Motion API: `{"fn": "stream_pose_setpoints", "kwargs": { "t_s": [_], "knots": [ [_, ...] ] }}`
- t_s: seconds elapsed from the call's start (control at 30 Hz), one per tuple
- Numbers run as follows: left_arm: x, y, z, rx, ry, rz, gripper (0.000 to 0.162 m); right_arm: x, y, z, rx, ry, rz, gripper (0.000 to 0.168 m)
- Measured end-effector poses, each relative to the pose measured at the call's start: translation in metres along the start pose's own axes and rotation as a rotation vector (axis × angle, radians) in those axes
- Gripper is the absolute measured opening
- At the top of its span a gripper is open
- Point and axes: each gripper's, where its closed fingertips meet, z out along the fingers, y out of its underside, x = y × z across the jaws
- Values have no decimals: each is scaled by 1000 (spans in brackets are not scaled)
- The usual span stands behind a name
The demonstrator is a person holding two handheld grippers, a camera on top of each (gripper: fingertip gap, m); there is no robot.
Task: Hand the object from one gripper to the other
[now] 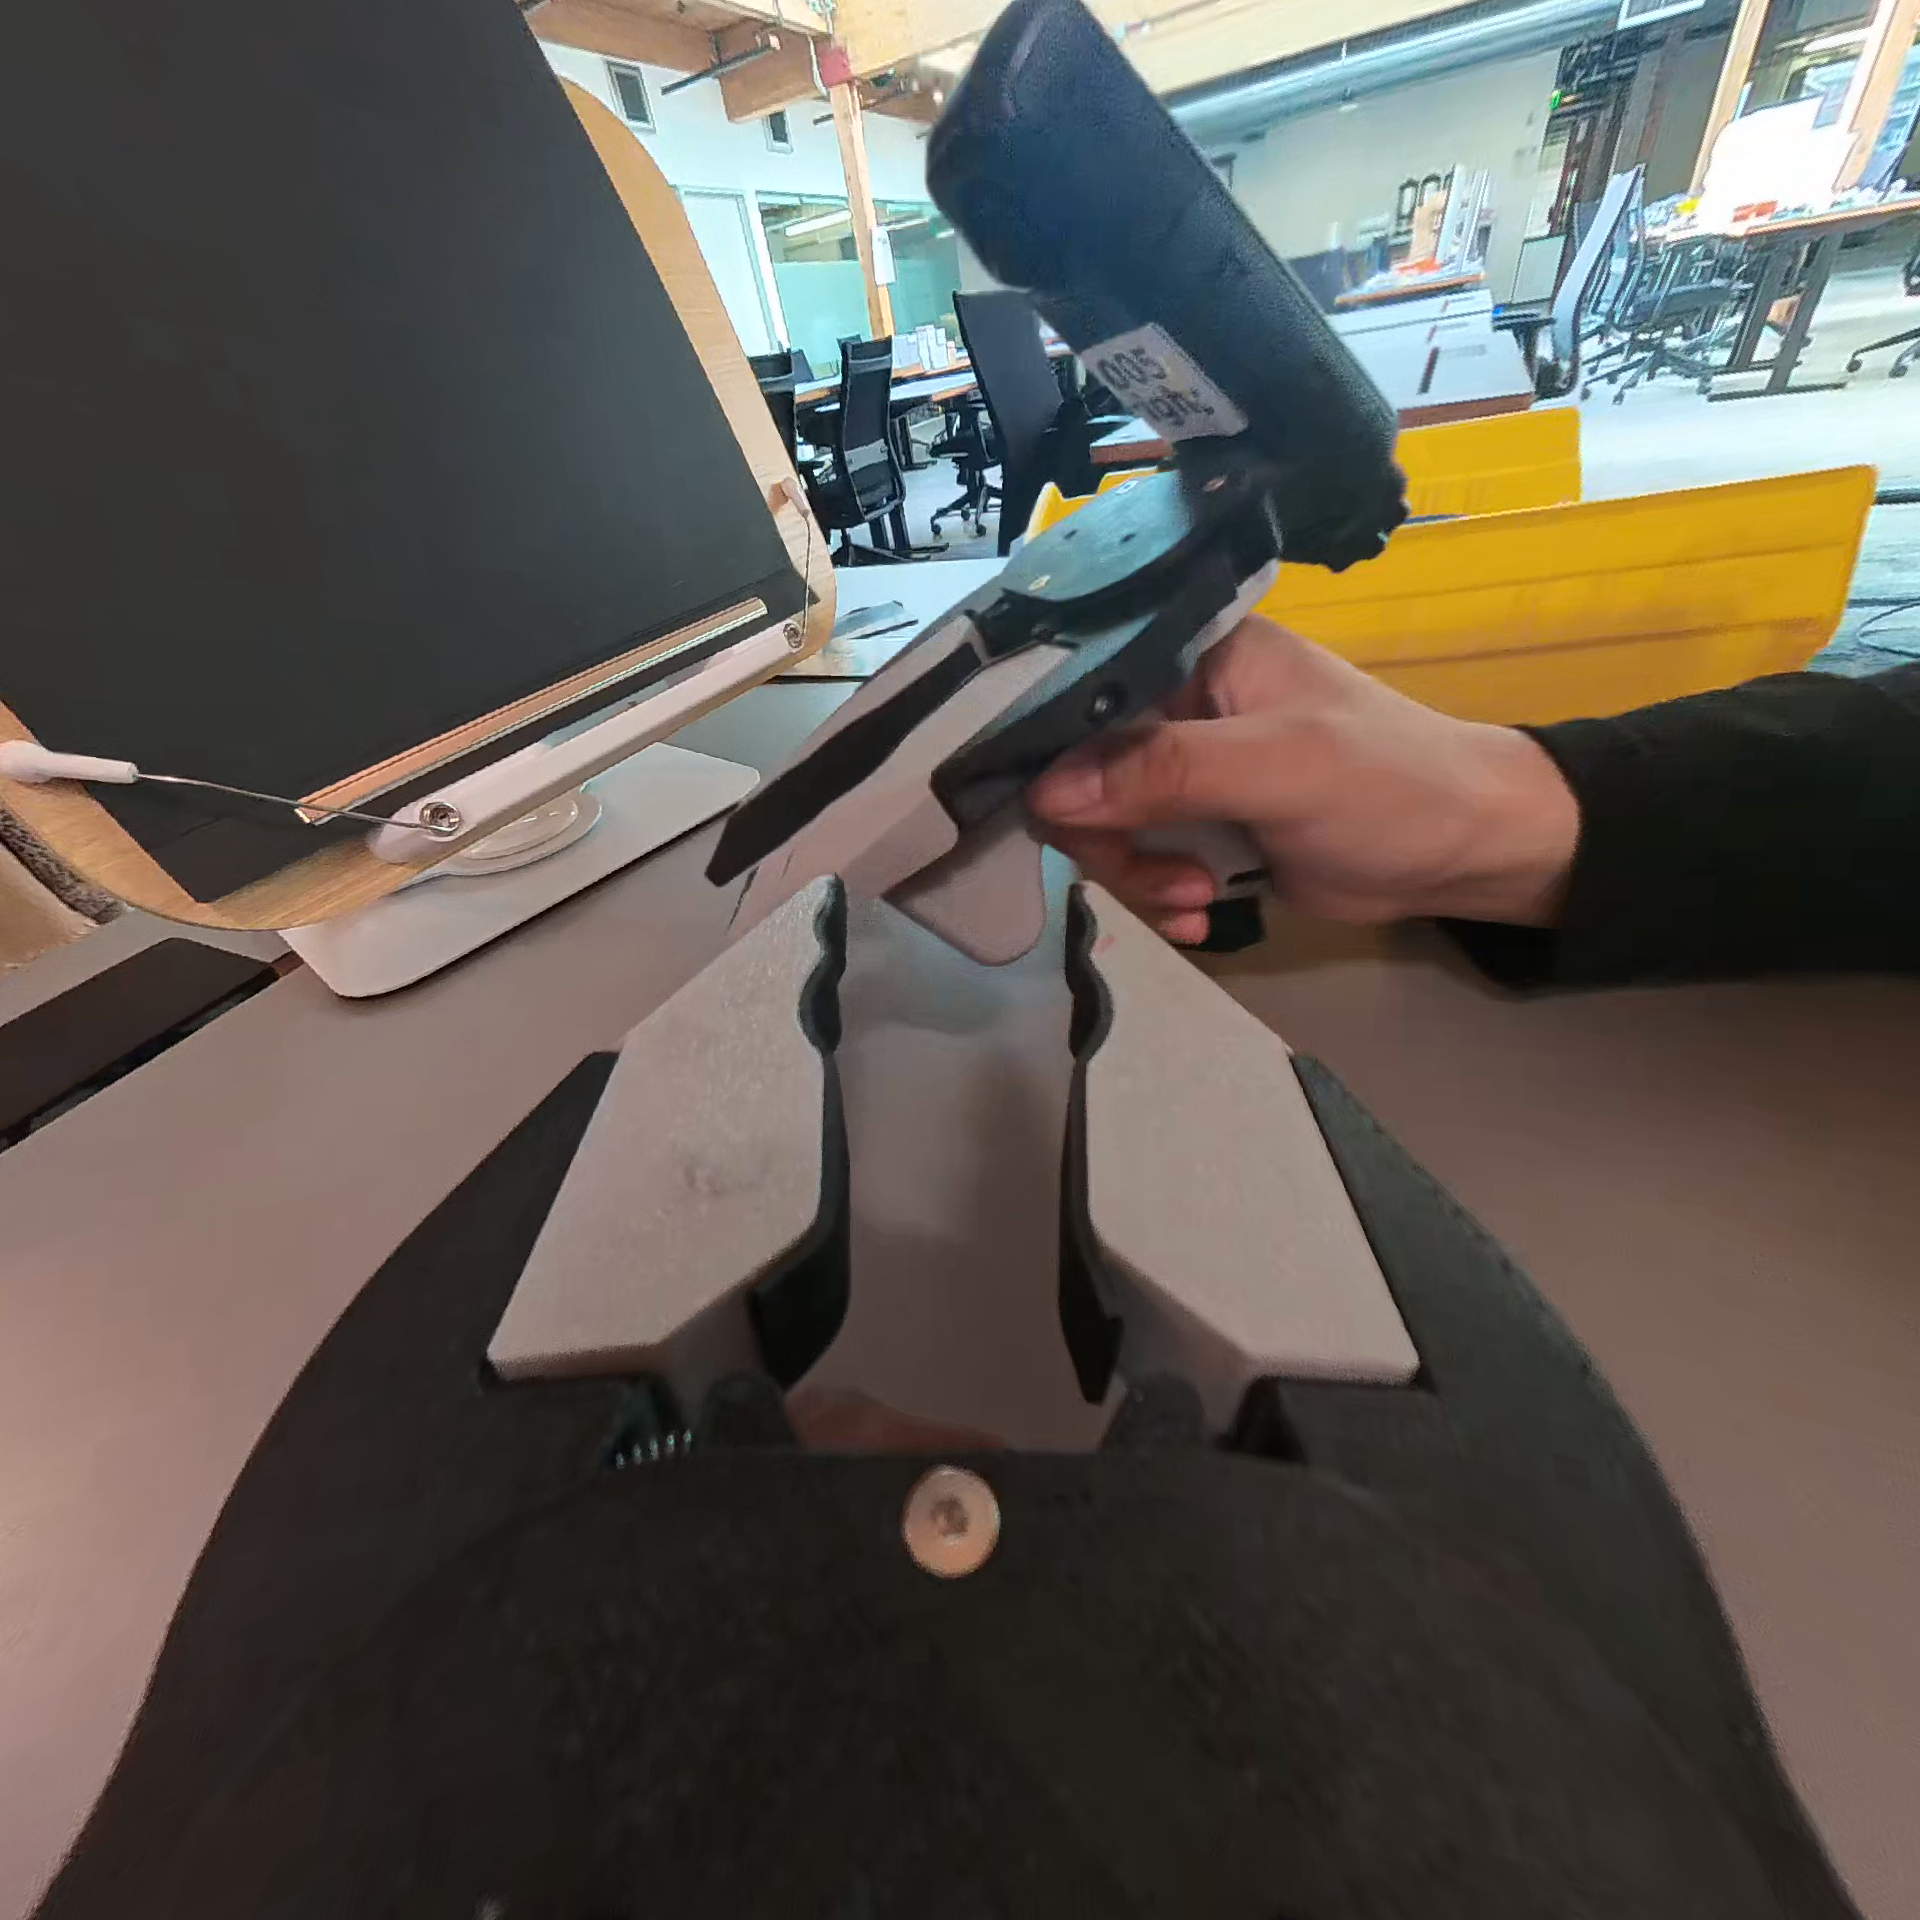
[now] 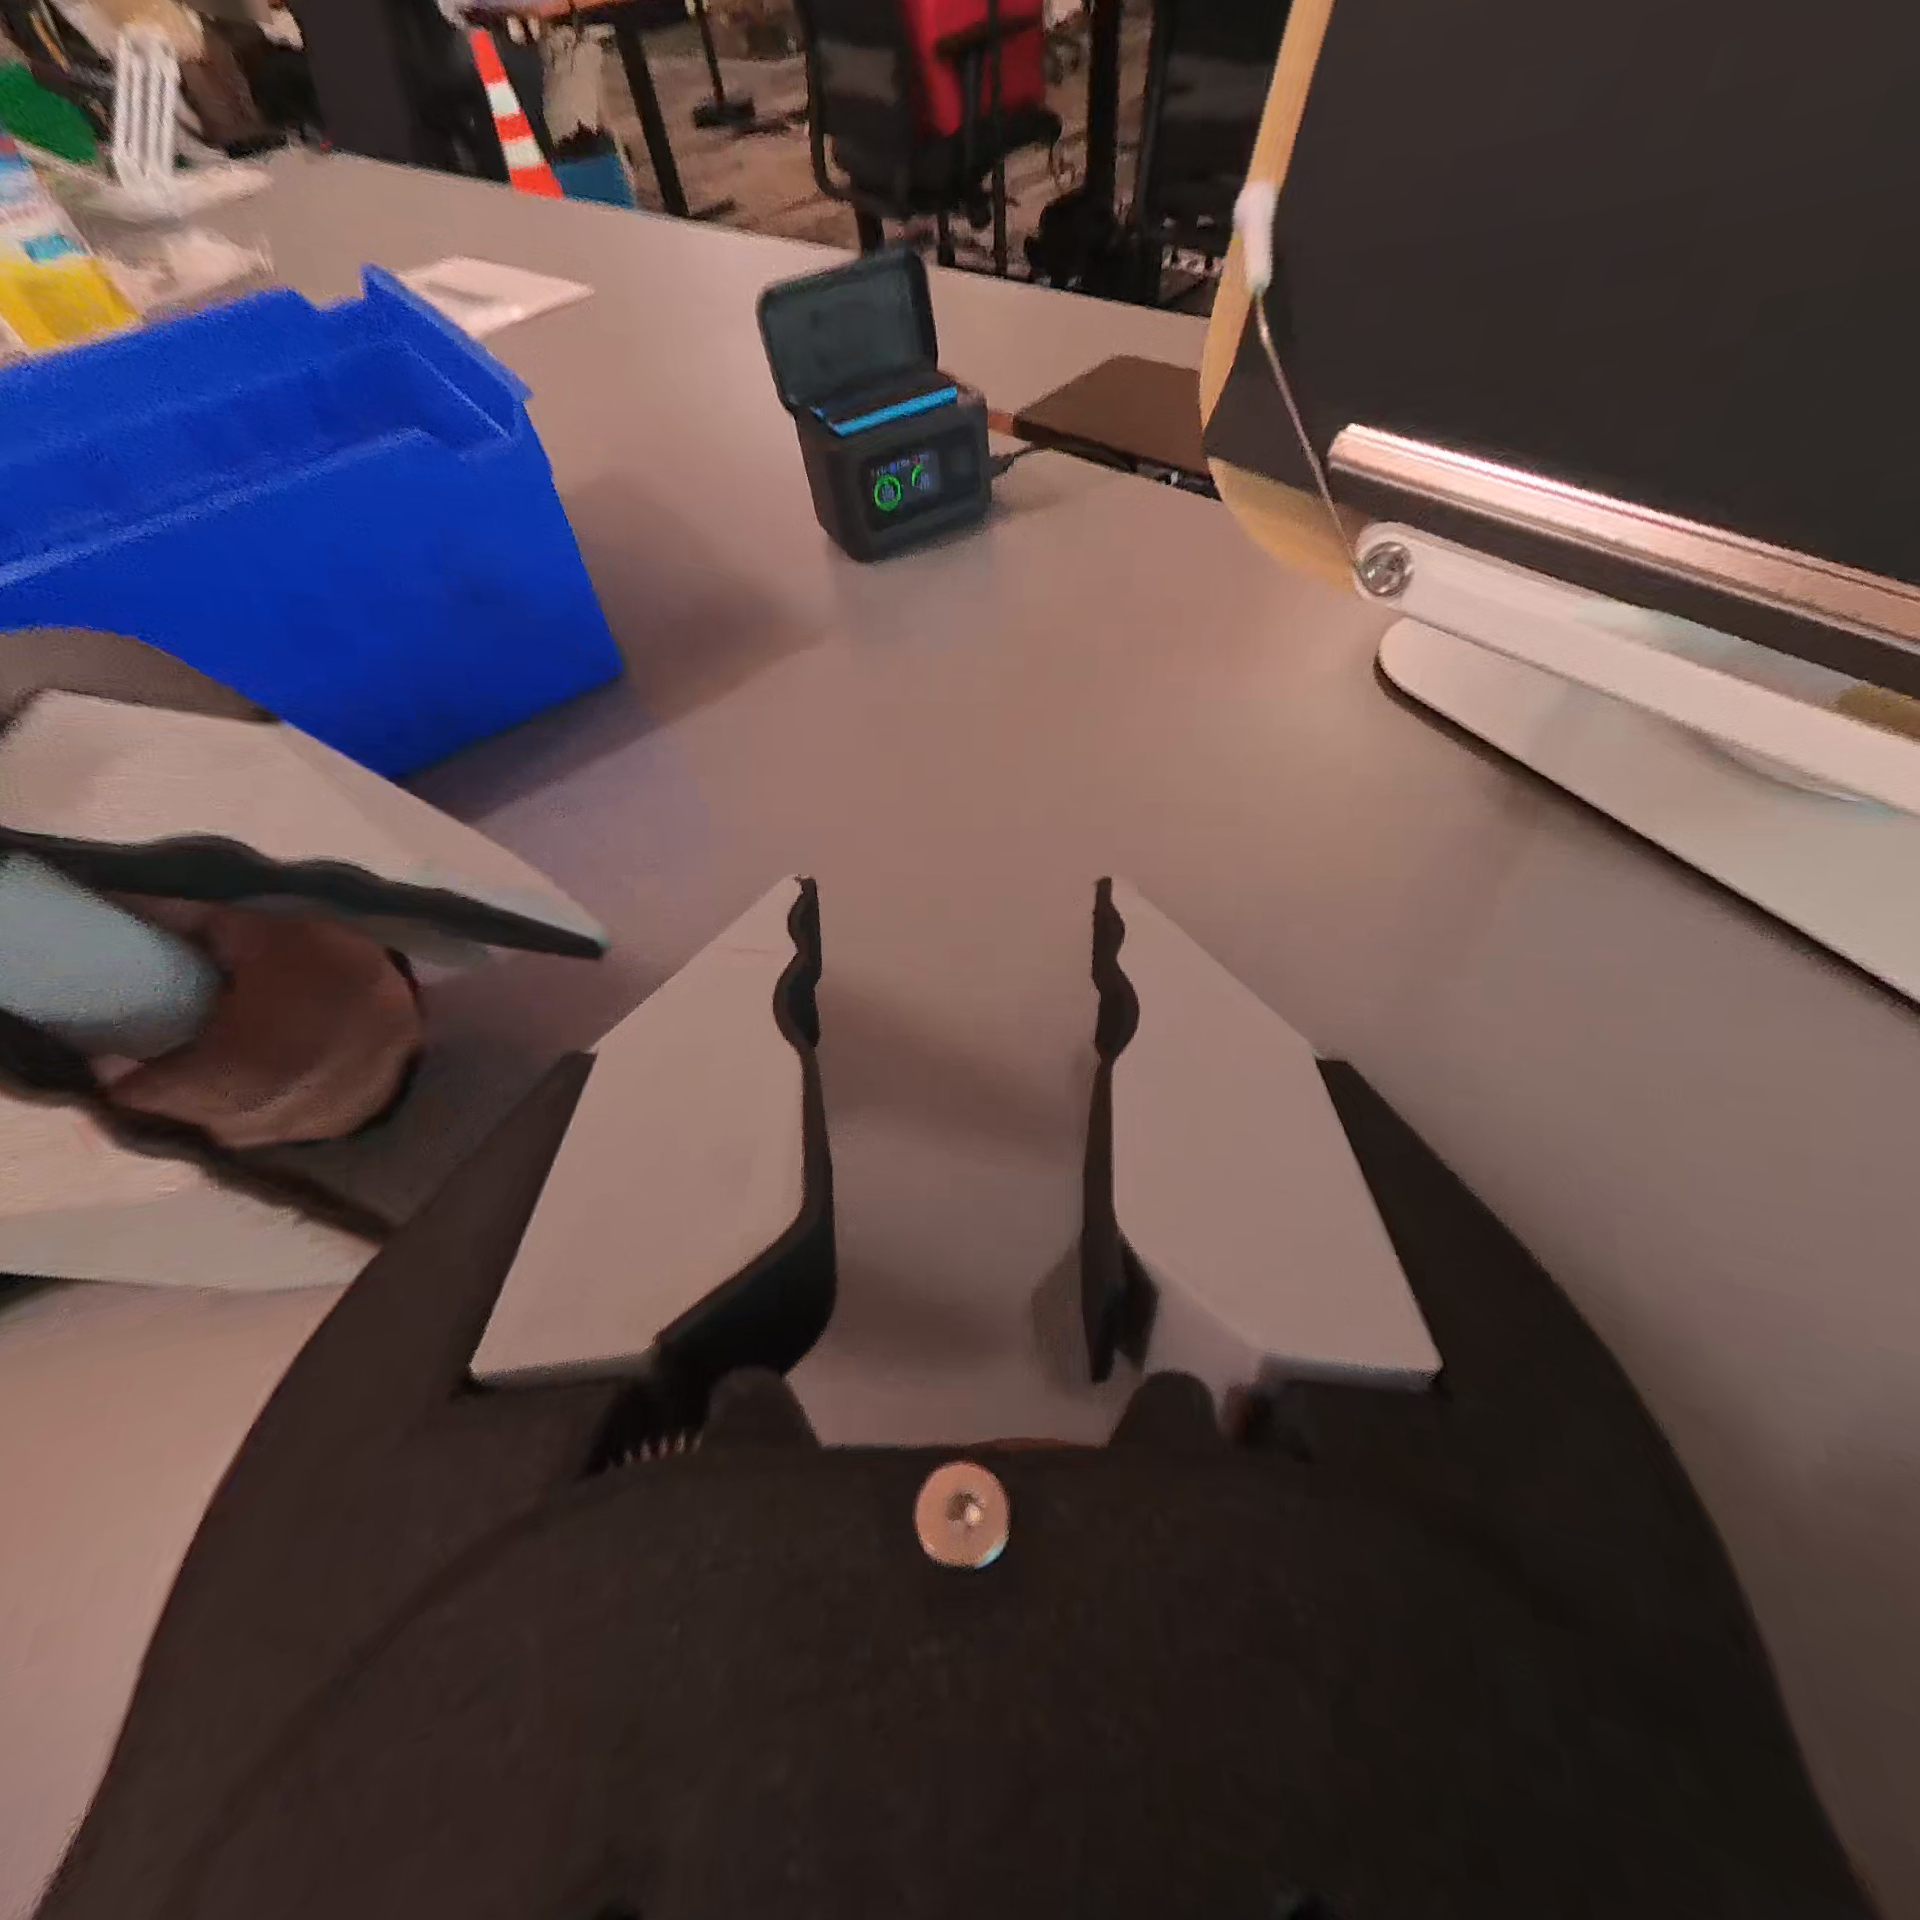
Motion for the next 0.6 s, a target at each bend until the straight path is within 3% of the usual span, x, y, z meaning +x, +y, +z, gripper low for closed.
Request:
{"fn": "stream_pose_setpoints", "kwargs": {
  "t_s": [0.17, 0.43, 0.6],
  "knots": [
    [-1, 8, 3, -61, -24, 36, 41, 16, 19, 8, -32, 118, -225, 40],
    [8, 20, -16, -168, -119, -68, 42, 7, 21, 8, -22, -17, -118, 46],
    [50, 29, -67, -342, -118, -113, 46, 5, 21, 6, -18, -25, -121, 46]
  ]
}}
